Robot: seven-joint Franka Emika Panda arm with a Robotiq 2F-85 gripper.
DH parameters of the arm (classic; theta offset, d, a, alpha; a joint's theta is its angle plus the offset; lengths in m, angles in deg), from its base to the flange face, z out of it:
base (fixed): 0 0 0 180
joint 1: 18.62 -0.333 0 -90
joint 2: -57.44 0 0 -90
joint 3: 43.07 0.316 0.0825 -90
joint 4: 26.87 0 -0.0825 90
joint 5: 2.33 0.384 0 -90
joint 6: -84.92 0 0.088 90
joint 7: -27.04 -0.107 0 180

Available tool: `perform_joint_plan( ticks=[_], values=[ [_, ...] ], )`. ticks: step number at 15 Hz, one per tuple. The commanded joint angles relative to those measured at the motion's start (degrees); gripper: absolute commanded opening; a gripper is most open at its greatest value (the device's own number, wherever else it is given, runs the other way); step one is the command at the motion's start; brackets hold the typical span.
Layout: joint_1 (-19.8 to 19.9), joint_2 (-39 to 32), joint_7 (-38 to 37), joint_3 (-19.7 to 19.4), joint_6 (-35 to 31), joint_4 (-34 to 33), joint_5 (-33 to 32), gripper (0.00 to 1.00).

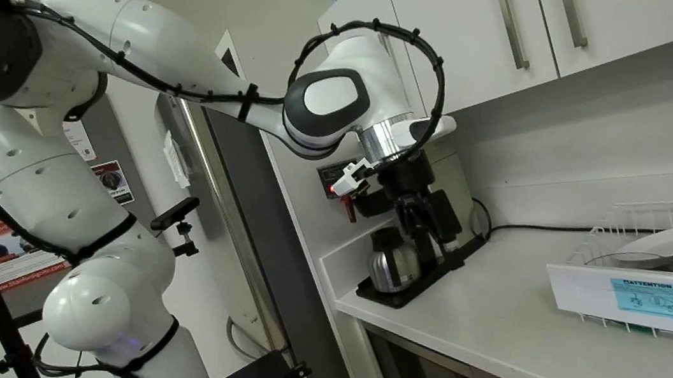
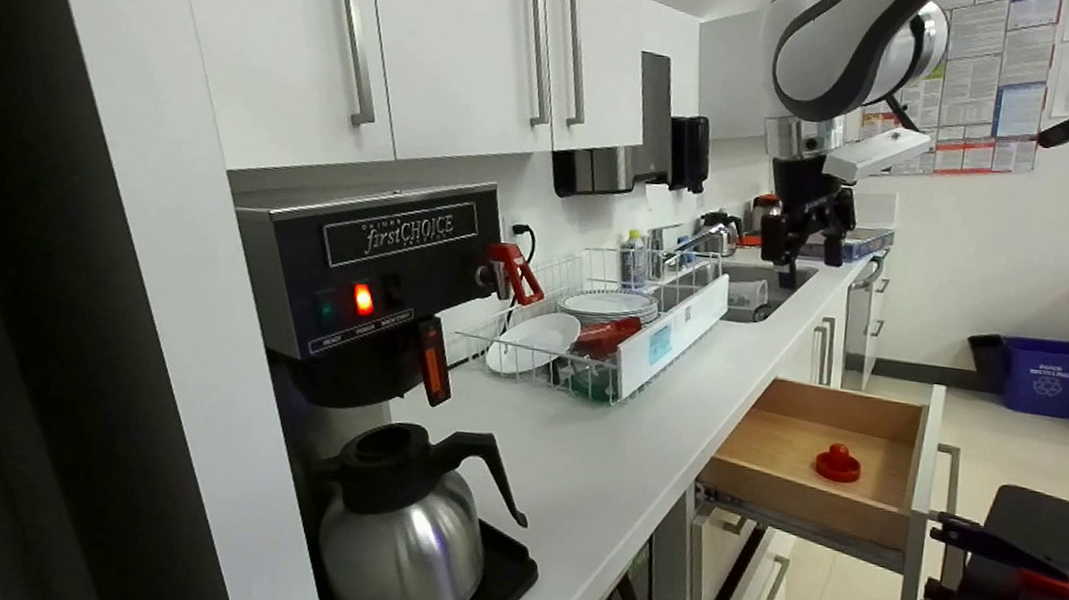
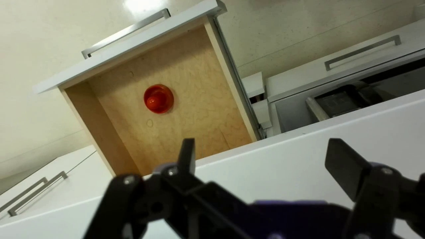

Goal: Remove the orange object from the drawer and put it on the countertop

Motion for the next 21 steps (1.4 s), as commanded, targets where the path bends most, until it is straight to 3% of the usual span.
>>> perform_joint_plan(
  ticks=[1, 6, 12, 13, 14, 17, 21],
  values=[
    [3.1, -8.1, 0.1, -2.4, -7.1, -3.7, -4.4, 1.0],
    [6.0, -24.3, 0.3, -7.4, -15.7, -11.4, -13.2, 1.0],
    [9.0, -41.1, 7.4, -9.4, -15.4, -21.7, -5.8, 1.0],
    [8.7, -42.5, 7.0, -10.1, -14.9, -22.9, -6.0, 1.0],
    [7.9, -39.2, 6.5, -10.4, -16.5, -19.2, -6.3, 1.0],
    [8.3, -43.3, 6.5, -10.7, -16.4, -22.4, -5.9, 1.0],
    [8.3, -43.5, 6.5, -10.6, -16.3, -23.0, -5.9, 1.0]
  ],
)
